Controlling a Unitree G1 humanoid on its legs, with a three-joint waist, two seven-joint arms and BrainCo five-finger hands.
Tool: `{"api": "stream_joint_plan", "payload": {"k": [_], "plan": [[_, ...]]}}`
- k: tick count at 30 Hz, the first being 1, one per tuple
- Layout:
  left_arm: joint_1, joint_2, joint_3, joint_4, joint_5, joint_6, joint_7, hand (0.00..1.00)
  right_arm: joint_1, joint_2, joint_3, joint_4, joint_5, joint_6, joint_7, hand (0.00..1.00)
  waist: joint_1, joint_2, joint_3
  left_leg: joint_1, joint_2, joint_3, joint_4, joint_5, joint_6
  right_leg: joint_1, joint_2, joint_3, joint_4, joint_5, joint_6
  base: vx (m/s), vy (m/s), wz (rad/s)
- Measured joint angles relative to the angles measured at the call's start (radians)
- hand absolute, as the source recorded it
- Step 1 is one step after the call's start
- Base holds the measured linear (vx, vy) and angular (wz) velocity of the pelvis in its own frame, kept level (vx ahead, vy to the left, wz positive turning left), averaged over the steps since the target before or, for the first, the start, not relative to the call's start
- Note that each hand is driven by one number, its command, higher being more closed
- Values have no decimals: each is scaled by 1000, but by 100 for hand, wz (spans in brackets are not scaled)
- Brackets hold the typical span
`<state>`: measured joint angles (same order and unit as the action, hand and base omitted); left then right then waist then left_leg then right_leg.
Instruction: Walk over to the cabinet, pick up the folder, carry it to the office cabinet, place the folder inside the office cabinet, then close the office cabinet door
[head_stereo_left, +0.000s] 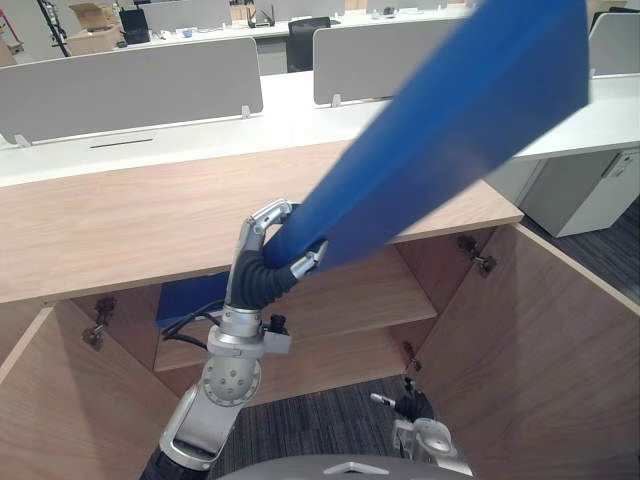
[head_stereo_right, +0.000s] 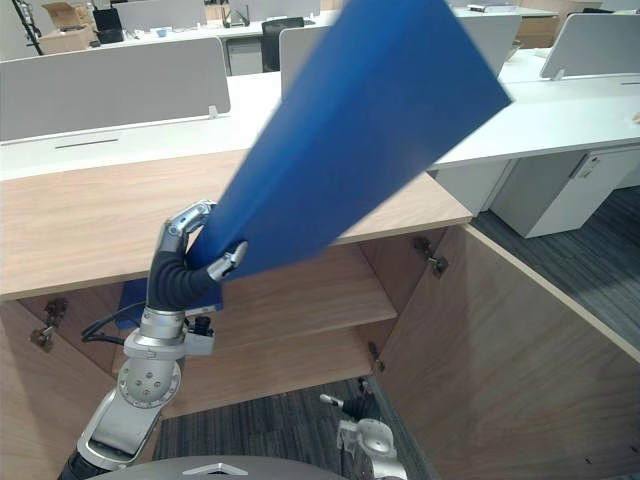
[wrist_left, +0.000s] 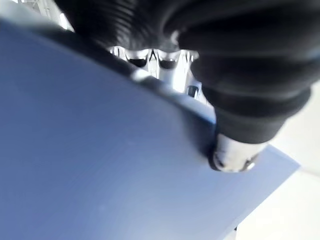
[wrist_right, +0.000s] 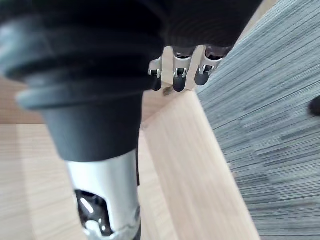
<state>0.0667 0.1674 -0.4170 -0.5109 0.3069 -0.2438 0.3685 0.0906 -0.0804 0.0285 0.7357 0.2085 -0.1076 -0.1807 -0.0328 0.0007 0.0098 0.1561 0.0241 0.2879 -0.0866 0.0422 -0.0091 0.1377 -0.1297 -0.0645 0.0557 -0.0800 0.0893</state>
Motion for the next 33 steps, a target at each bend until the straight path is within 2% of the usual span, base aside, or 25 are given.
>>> {"api": "stream_joint_plan", "payload": {"k": [2, 8, 12, 15, 18, 21, 27, 33], "plan": [[6, -8, 0, -27, -44, -4, 4, 100, 11, 16, 0, -79, 0, -9, -7, 0, 0, -4, 3, 0, -1, -1, 0, 2, 3, -2, -1, 0, -1, -2, -2, -55, 4, 2], [28, -71, 48, -111, -188, -59, 49, 100, 54, 74, 2, -368, 25, -73, -24, 0, 0, -9, 6, -1, -5, -2, 0, 5, 7, -4, -5, 1, 0, -1, 2, -37, 6, 0], [79, -88, 86, -111, -207, -65, 63, 100, 85, 100, 6, -536, 31, -90, -28, 0, 0, -17, 14, -2, -5, -2, 0, 5, 7, -6, -5, 2, -1, 0, 4, 0, 0, 0], [124, -92, 119, -108, -227, -64, 60, 100, 108, 110, 3, -681, 36, -133, -24, 0, -3, -24, 21, -3, -5, -2, 2, 4, 6, -6, -5, 3, -3, 6, 14, 0, 0, 0], [136, -94, 145, -106, -227, -62, 44, 100, 110, 116, 1, -774, 62, -154, -16, 0, -2, -39, 40, -3, -6, -1, 6, 4, 6, -6, -5, 3, -5, 9, 15, 0, 0, 0], [162, -98, 173, -105, -227, -61, 38, 100, 110, 124, -1, -868, 80, -175, -13, 0, -2, -43, 45, -3, -7, 10, 6, 0, 4, -11, -6, 13, -8, 13, 15, 10, 16, -9], [169, -112, 214, -96, -226, -58, 21, 100, 102, 129, -7, -998, 121, -217, 0, 0, -1, -39, 48, -6, -10, 14, 6, -2, 5, -17, -8, 19, -8, 14, 16, 6, 6, -3], [169, -112, 228, -46, -227, -57, -21, 100, 28, 103, -26, -1007, 192, -229, 32, 0, -1, -39, 49, -7, -11, 13, 6, -2, 5, -17, -9, 19, -10, 15, 18, 0, 0, 0]]}}
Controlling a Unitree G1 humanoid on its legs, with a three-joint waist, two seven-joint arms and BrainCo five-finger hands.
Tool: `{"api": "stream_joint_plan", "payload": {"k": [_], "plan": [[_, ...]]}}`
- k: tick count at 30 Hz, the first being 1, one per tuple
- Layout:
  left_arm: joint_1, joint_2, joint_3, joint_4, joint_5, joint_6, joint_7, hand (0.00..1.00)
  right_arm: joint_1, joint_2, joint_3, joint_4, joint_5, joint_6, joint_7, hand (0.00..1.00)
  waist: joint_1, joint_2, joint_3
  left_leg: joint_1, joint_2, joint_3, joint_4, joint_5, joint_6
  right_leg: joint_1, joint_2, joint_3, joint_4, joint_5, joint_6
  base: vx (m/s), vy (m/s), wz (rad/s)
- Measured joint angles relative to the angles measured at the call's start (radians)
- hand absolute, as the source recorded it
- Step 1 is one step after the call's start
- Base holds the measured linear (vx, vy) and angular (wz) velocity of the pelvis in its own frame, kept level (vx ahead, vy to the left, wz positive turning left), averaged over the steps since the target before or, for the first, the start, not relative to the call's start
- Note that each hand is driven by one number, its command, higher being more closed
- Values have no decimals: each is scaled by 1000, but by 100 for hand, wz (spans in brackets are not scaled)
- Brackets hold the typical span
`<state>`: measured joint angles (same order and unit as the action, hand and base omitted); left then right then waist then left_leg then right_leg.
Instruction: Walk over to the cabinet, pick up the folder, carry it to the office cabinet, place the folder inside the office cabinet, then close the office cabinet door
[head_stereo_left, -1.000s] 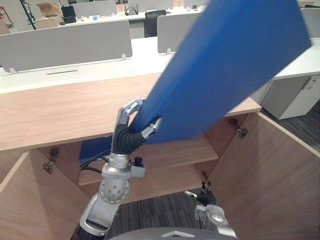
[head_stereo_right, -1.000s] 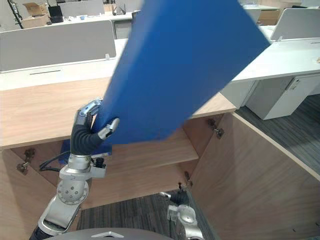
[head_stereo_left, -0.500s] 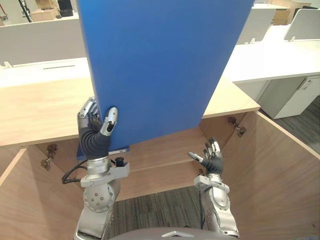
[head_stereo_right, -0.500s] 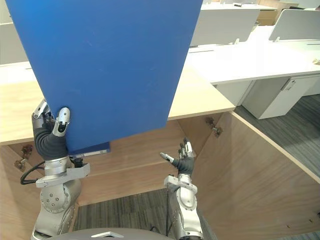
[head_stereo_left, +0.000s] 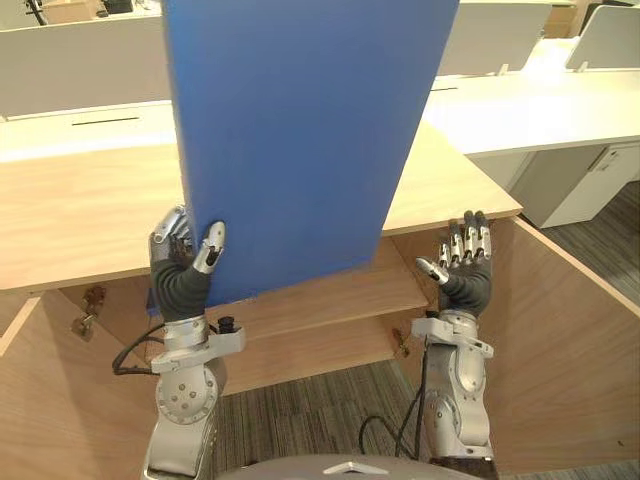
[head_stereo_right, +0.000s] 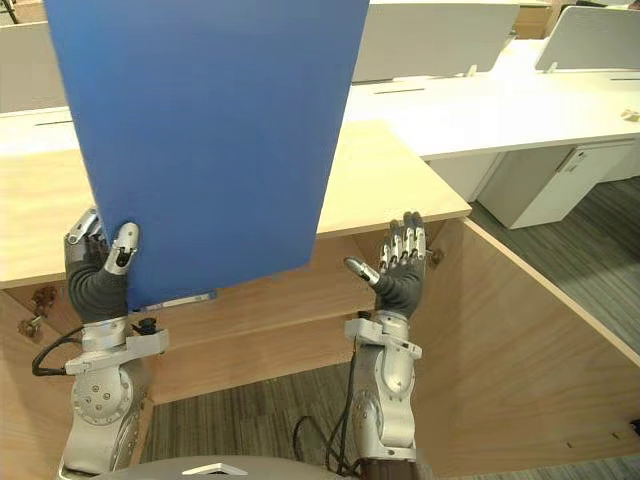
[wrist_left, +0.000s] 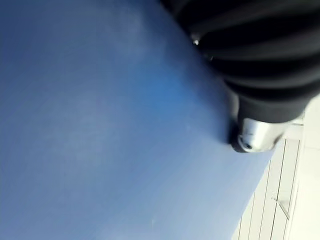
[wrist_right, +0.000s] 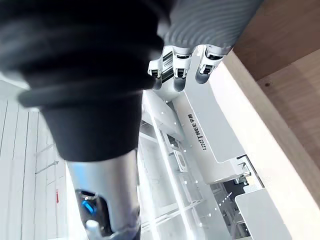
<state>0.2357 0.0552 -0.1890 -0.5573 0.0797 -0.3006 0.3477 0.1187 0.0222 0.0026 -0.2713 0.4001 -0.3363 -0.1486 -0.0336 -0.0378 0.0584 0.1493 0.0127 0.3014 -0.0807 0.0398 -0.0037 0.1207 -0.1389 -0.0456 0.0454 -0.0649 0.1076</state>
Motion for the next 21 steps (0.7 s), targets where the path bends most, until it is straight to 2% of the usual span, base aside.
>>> {"api": "stream_joint_plan", "payload": {"k": [11, 15, 21], "plan": [[1, 11, -32, 65, -38, 2, -101, 100, -102, -91, 22, 0, 117, -2, 81, 0, 12, 0, 0, -25, -2, -28, 0, 5, 6, -5, -1, -27, -4, 2, 0, 4, -1, 7], [1, 26, -67, 65, -38, 4, -134, 100, -137, -115, 44, 14, 147, 14, 113, 0, 17, 0, 0, -25, -3, -29, 0, 5, 6, -4, -2, -27, -3, 2, 0, 0, 0, 0], [1, 45, -89, 69, -38, 4, -145, 100, -139, -117, 76, 45, 156, 18, 146, 0, 19, 0, 0, -25, -3, -30, -6, 11, 7, -6, -2, -29, 2, 2, 0, -12, -1, 0]]}}
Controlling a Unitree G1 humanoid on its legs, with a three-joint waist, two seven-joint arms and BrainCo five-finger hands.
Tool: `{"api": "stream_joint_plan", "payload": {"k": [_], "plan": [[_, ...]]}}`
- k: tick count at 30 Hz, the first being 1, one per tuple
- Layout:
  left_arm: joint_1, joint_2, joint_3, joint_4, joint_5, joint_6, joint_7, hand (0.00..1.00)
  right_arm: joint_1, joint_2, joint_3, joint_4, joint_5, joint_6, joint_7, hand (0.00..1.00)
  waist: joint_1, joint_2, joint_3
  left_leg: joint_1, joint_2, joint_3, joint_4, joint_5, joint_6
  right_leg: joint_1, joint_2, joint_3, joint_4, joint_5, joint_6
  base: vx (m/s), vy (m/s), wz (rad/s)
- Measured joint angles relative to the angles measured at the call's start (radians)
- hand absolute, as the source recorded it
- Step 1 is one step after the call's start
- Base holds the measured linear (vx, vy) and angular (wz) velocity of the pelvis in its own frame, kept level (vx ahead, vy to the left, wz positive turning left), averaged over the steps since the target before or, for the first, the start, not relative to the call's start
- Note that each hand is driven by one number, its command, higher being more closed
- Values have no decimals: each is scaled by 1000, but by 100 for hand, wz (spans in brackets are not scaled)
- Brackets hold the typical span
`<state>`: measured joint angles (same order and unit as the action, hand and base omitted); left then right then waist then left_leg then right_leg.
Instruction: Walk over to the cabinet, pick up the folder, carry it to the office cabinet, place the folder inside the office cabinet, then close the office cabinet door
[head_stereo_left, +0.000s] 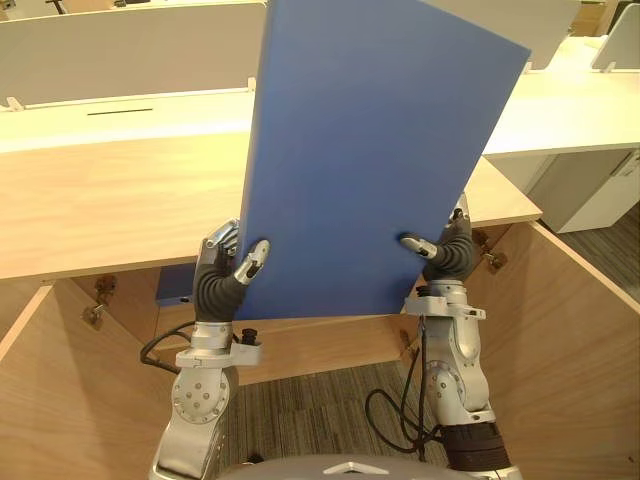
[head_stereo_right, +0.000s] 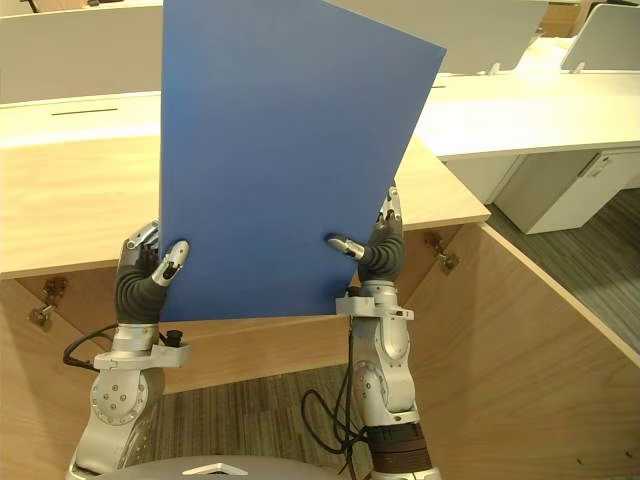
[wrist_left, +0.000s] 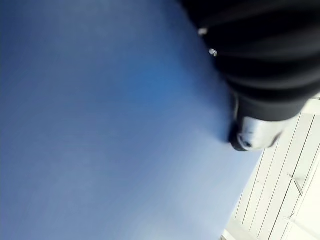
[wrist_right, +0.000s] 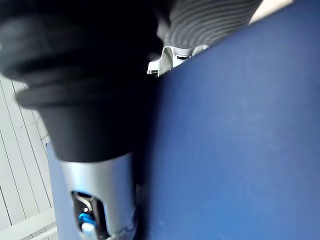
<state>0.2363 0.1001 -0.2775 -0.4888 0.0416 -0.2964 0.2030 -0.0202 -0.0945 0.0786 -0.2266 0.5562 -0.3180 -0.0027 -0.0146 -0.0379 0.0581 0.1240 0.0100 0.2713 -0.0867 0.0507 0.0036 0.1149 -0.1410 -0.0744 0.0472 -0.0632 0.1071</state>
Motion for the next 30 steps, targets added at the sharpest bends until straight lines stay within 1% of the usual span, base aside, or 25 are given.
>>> {"api": "stream_joint_plan", "payload": {"k": [1, 2, 5, 7, 9, 11, 14, 18, 21, 22, 27, 28, 30], "plan": [[0, 5, 0, 0, 0, 0, 0, 100, -1, -3, 2, 11, 0, 1, 6, 100, 0, 0, 0, 0, 0, 0, 0, 1, 0, 0, 0, 0, 0, 0, 0, -32, 1, 1], [0, 14, 0, 1, 0, 1, -1, 100, -1, -19, 15, 23, 2, 12, 13, 100, 2, 0, 0, -1, 0, 0, 0, 2, 2, -2, -1, 0, 1, 0, 0, 0, 0, 0], [0, 31, 0, 5, 1, 6, -2, 100, -1, -58, 40, 52, 9, 23, 30, 100, 4, 0, 0, -7, -1, -1, 0, 8, 0, -11, -1, 1, 3, 0, 0, -38, 8, 0], [0, 39, 0, 8, 0, 8, -1, 100, -1, -76, 51, 54, 9, 39, 56, 100, 4, 0, -1, -9, 0, -3, 0, 13, -1, -12, -1, -1, 4, 0, -1, -16, 2, 2], [0, 43, 0, 8, 1, 10, 0, 100, -1, -87, 65, 60, 13, 40, 68, 100, 4, 1, -1, -10, 0, -5, 0, 16, 0, -13, -1, -3, 4, -1, -3, -21, 0, 4], [-1, 45, 0, 8, 1, 10, 0, 100, -1, -88, 79, 86, 28, 40, 88, 100, 0, 0, -6, -18, 0, -13, 0, 22, 1, -15, -1, -12, 3, -1, -7, -25, -1, 13], [-3, 58, 4, 8, 3, 11, 2, 100, 1, -90, 106, 116, 28, 58, 96, 100, 2, -1, -8, -23, 1, -23, 0, 29, 0, -15, -1, -21, 2, 1, -9, -32, -3, 10], [-3, 79, 19, 8, 21, 12, 1, 100, 2, -92, 106, 128, 28, 60, 125, 100, 5, -3, -14, -25, 1, -23, 0, 32, 0, -15, -1, -21, 0, 6, -12, -9, 1, 0], [-3, 87, 24, 8, 36, 12, -2, 100, 7, -87, 105, 128, 27, 60, 125, 100, 5, -8, -28, -38, 1, -23, 0, 35, 1, -25, 0, -21, -6, 13, -12, 0, 0, 0], [-3, 87, 29, 8, 42, 12, -4, 0, 8, -84, 105, 128, 27, 60, 125, 100, 5, -9, -29, -39, 1, -23, 0, 36, 1, -26, 0, -20, -6, 15, -12, 0, 0, 0], [-4, 82, 75, 34, 62, 12, -12, 0, 21, -64, 103, 128, 6, 61, 125, 100, 4, -9, -30, -39, 1, -23, 0, 41, 3, -26, -1, -20, -6, 19, -11, 0, 0, 0], [-5, 67, 94, 39, 72, 12, -7, 0, 29, -59, 103, 129, -13, 63, 124, 100, 4, -9, -31, -39, 1, -24, -1, 42, 3, -26, 0, -21, -6, 20, -11, 0, 0, 0], [-5, 52, 110, 39, 81, 12, -4, 0, 37, -54, 103, 130, -14, 66, 124, 100, 5, -8, -31, -39, 1, -24, -1, 43, 3, -26, 0, -21, -6, 20, -12, 0, 0, 0]]}}
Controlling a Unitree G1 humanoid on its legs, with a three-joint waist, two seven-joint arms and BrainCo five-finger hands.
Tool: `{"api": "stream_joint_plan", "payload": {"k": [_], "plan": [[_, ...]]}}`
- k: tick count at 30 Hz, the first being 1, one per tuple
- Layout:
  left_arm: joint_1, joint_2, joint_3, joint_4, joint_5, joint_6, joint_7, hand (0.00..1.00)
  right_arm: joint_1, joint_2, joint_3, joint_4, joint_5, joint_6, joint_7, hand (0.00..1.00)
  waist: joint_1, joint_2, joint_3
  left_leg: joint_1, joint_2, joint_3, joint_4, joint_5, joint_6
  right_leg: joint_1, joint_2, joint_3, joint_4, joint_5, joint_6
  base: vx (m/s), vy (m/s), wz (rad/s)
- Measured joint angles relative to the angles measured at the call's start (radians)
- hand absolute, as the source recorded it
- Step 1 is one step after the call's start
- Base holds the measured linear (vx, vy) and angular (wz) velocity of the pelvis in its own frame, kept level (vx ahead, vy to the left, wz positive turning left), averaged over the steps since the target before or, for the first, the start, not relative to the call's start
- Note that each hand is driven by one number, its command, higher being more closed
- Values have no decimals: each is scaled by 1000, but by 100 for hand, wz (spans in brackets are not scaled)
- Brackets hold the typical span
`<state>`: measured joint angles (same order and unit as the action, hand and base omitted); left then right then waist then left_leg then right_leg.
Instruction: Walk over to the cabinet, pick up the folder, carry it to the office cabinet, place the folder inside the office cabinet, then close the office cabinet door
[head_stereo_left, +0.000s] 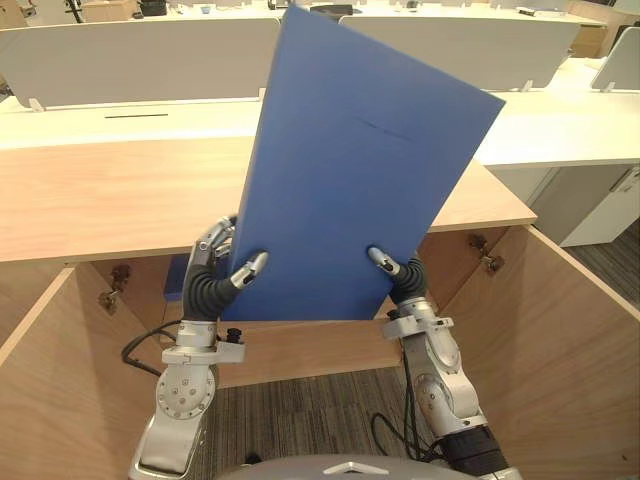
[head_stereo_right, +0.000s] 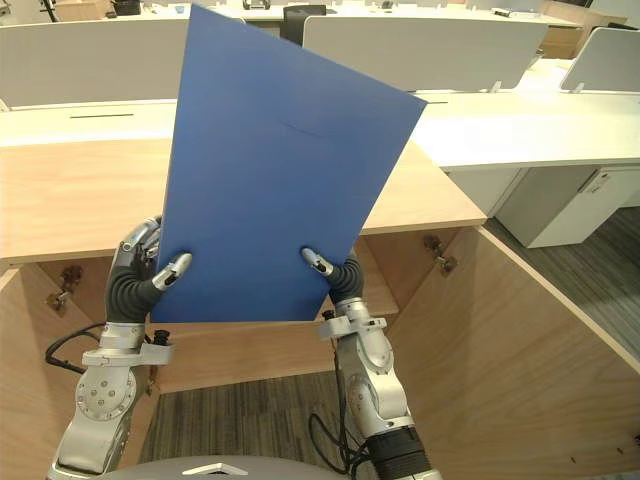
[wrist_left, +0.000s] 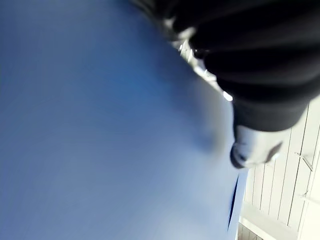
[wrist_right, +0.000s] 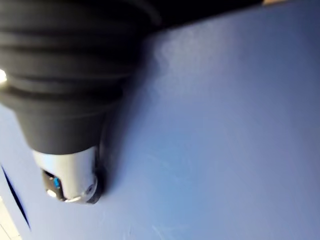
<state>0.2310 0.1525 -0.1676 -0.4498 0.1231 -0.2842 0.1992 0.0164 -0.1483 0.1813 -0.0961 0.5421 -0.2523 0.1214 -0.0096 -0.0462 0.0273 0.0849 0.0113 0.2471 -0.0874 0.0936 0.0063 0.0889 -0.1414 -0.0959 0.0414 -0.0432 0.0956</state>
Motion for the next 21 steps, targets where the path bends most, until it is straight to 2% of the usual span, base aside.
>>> {"api": "stream_joint_plan", "payload": {"k": [5, 8, 12, 17, 21], "plan": [[1, -49, 122, 22, 0, -1, 41, 0, 32, 50, -50, 0, -1, 14, -18, 100, 0, 7, -5, 0, 0, -2, 0, 0, 0, 1, 0, -1, 0, 1, 0, 0, 0, 0], [20, -87, 227, 86, -2, 4, 80, 0, 33, 85, -118, -9, -1, 13, -46, 100, 0, 11, -7, 0, 0, -4, 0, 1, 0, 3, 0, -4, -1, 1, 0, 0, 0, 0], [66, -115, 320, 155, -5, 18, 100, 0, 64, 107, -169, -55, -24, 11, -82, 100, 0, 12, -8, 0, 0, -15, 0, 0, -1, 13, 0, -16, -9, 1, 0, 14, 5, 7], [106, -140, 365, 239, -21, 45, 99, 0, 73, 123, -204, -108, -90, 8, -89, 100, 2, 12, -8, -5, 1, -25, 0, -5, -9, 17, 1, -27, -16, 1, 0, 14, 2, 7], [139, -158, 366, 390, -24, 65, 74, 0, 90, 141, -205, -159, -160, -2, -119, 100, 9, 14, -8, -8, 1, -27, 0, -6, -10, 16, 1, -29, -18, 0, 1, 0, 0, 0]]}}
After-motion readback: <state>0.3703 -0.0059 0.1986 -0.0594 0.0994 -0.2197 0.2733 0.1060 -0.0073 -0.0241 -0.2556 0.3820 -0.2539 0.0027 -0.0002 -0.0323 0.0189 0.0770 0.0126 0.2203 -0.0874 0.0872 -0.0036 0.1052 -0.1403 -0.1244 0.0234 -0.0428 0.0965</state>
